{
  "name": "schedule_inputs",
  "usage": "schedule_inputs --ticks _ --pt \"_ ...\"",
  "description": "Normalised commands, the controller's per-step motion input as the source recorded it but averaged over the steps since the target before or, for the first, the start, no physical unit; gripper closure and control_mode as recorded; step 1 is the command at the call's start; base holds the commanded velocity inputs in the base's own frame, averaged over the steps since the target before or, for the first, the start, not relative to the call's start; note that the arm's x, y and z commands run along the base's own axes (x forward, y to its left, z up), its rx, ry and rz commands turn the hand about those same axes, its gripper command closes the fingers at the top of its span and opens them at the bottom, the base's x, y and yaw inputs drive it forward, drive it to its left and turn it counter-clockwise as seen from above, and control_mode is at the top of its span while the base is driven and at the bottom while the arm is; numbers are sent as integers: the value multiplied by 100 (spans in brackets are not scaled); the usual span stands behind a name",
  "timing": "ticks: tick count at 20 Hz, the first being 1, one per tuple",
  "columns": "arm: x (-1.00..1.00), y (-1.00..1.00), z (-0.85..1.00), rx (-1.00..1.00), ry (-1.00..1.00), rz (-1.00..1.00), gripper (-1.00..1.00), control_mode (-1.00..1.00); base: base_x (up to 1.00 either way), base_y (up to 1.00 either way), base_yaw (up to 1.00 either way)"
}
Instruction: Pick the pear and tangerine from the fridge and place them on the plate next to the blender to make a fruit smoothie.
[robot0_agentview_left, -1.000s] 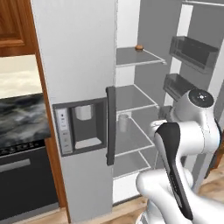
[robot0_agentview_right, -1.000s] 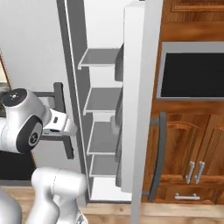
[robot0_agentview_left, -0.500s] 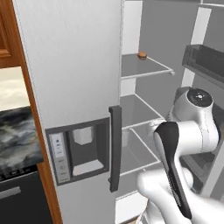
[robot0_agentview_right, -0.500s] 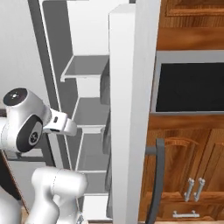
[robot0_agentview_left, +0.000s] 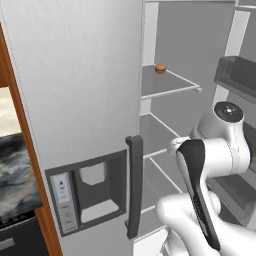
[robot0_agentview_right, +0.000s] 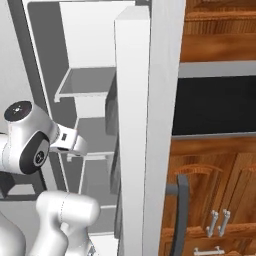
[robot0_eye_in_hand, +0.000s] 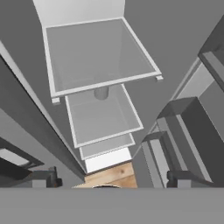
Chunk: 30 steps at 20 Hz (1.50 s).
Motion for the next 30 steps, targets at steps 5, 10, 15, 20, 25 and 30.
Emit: schedule_inputs --ticks 5,10,15,20,25,30 --pt "0 0 0 0 0 0 -100 100 15 -36 -17" --pt "0 0 0 0 0 0 -100 100 12 -17 -3" --pt "0 0 0 0 0 0 -100 100 5 -26 1" --pt "0 0 0 0 0 0 -100 100 1 -47 1" --pt "0 0 0 0 -3 0 -100 -100 0 -5 0" --pt "-13 -1 32 0 -33 0 -100 -100 0 0 0"
